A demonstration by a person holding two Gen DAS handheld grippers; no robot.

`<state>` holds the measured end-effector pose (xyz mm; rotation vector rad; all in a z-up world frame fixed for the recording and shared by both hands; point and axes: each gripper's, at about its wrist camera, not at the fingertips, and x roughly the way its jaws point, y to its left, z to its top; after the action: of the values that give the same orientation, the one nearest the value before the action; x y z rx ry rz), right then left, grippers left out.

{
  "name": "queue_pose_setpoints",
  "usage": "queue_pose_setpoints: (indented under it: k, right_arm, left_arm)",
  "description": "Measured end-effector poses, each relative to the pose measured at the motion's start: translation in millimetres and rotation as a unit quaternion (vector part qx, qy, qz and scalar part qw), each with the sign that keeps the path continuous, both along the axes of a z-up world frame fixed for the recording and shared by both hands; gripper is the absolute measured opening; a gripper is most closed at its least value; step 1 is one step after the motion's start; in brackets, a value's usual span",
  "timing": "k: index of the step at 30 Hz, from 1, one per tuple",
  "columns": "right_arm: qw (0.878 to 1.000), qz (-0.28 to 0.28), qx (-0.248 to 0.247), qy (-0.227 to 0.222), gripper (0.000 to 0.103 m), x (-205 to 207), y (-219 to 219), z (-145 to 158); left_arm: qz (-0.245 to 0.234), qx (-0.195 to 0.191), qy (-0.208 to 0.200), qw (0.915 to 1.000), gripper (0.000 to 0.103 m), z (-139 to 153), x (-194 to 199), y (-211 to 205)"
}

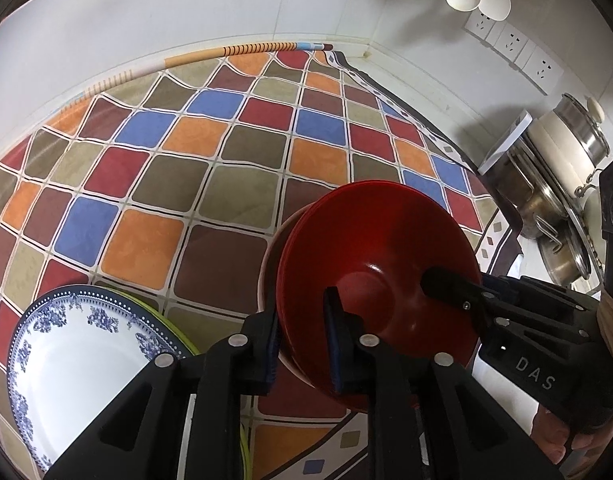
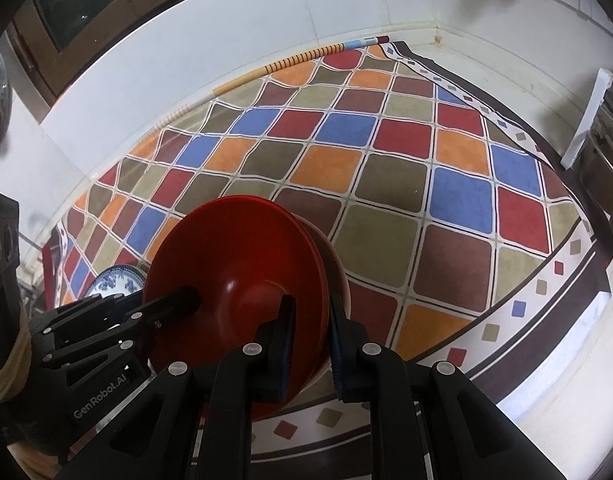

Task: Organize plates and bowls
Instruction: 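Carry the red bowl back over the stacked plates and bowls, then lower the red bowl into the pink bowl on the stack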

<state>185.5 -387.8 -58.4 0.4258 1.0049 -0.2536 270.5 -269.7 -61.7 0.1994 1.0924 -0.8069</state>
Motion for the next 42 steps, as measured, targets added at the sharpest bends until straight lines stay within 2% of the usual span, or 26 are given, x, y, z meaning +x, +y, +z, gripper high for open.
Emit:
queue_pose_setpoints:
  k: [5, 9, 10, 13, 14, 17, 20, 23, 28, 33, 42]
  right_arm:
    - [1.000, 0.009, -0.013, 0.000, 0.018, -1, 4, 1]
    - [1.000, 0.015, -0.015, 0.000, 0.022, -2, 6, 1]
    - [1.000, 0.017, -0.014, 0.000, 0.023, -2, 6, 1]
    - [1.000, 0.023, -0.010, -0.003, 0.031, -3, 8, 2]
    - [1.000, 0.025, -0.013, -0.006, 0.037, -4, 9, 4]
    - [0.999, 0.022, -0.043, -0.015, 0.047, -5, 13, 13]
    - [0.998, 0.021, -0.062, -0.023, 0.048, -7, 15, 21]
    - [0.997, 0.016, -0.070, -0.030, 0.053, -8, 15, 27]
    - [0.997, 0.001, -0.071, -0.032, 0.053, -8, 11, 27]
    - [0.998, -0.017, -0.063, -0.022, 0.053, -7, 4, 17]
    - [0.999, -0.034, -0.008, 0.009, 0.053, -1, -7, -15]
  left_arm:
    - [-0.007, -0.007, -0.001, 0.9999, 0.031, 4, -4, 1]
    - [-0.011, -0.013, 0.000, 0.9999, 0.037, 8, -6, 1]
    - [-0.009, -0.013, -0.005, 0.9999, 0.041, 10, -7, 1]
    - [-0.003, -0.014, -0.028, 0.9995, 0.044, 17, -7, 5]
    - [-0.001, -0.015, -0.030, 0.9994, 0.044, 19, -7, 6]
    - [0.005, -0.022, -0.034, 0.9992, 0.045, 24, -5, 11]
    - [0.006, -0.025, -0.040, 0.9989, 0.047, 28, -4, 14]
    - [0.010, -0.025, -0.042, 0.9988, 0.048, 30, -3, 16]
    - [0.019, -0.015, -0.041, 0.9989, 0.049, 25, 0, 17]
    - [0.025, 0.000, -0.017, 0.9995, 0.049, 9, 6, 15]
    - [0.021, 0.015, 0.028, 0.9993, 0.049, -16, 12, 5]
